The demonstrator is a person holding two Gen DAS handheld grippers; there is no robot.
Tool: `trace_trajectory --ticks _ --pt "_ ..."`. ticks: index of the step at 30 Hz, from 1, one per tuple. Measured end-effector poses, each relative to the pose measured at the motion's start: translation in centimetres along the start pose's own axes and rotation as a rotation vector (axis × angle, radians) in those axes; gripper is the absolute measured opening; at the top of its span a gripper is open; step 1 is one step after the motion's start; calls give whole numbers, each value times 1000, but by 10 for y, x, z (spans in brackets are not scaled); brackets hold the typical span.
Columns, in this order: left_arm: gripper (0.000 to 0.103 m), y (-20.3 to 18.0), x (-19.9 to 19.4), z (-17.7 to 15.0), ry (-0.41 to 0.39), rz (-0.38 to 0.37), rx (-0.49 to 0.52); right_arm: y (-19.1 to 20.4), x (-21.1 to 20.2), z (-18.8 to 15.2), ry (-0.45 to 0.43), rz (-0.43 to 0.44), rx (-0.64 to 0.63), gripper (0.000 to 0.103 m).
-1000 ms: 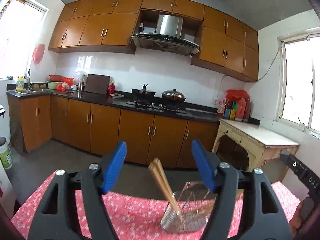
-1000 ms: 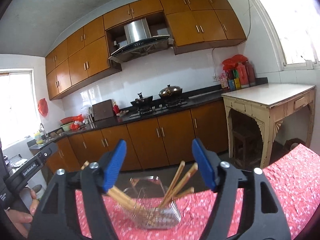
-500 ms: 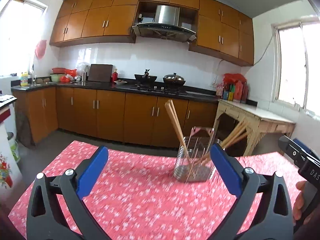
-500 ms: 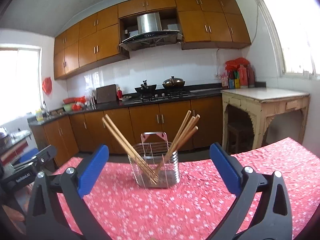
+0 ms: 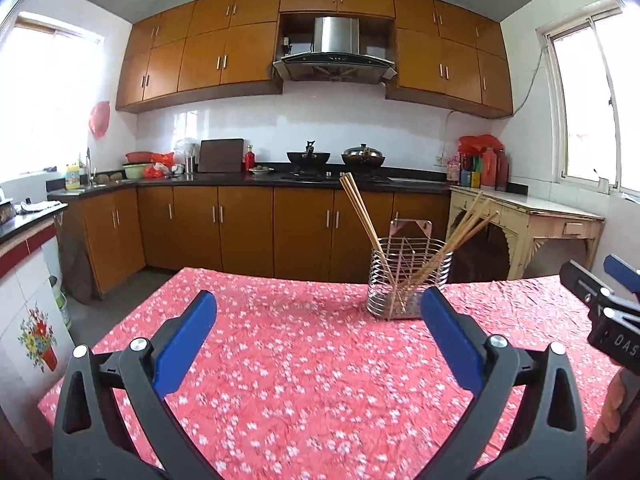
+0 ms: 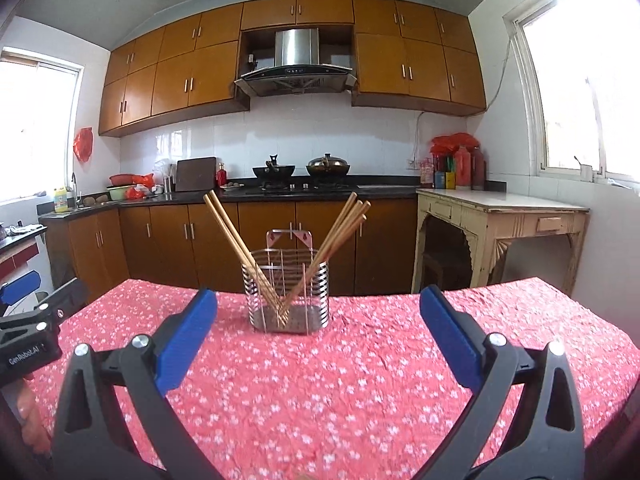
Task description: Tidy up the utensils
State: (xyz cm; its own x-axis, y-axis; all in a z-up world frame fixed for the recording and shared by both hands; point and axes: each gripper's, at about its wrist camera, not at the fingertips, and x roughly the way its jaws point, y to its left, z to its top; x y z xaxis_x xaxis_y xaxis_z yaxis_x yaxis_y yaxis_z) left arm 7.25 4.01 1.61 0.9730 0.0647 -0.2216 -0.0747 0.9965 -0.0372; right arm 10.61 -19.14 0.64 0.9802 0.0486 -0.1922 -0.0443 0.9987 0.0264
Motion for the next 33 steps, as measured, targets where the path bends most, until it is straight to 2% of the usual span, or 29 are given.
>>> trace_trajectory --ticks 8,16,33 --pt "101 -1 -11 -5 -6 -23 2 -4 -12 -9 -5 19 7 99" --pt "101 -5 -16 -11 -22 -14 21 1 -18 -6 -44 15 -22 99" --pt "101 -4 -17 -10 -27 -29 10 2 -18 -10 -36 21 -15 99"
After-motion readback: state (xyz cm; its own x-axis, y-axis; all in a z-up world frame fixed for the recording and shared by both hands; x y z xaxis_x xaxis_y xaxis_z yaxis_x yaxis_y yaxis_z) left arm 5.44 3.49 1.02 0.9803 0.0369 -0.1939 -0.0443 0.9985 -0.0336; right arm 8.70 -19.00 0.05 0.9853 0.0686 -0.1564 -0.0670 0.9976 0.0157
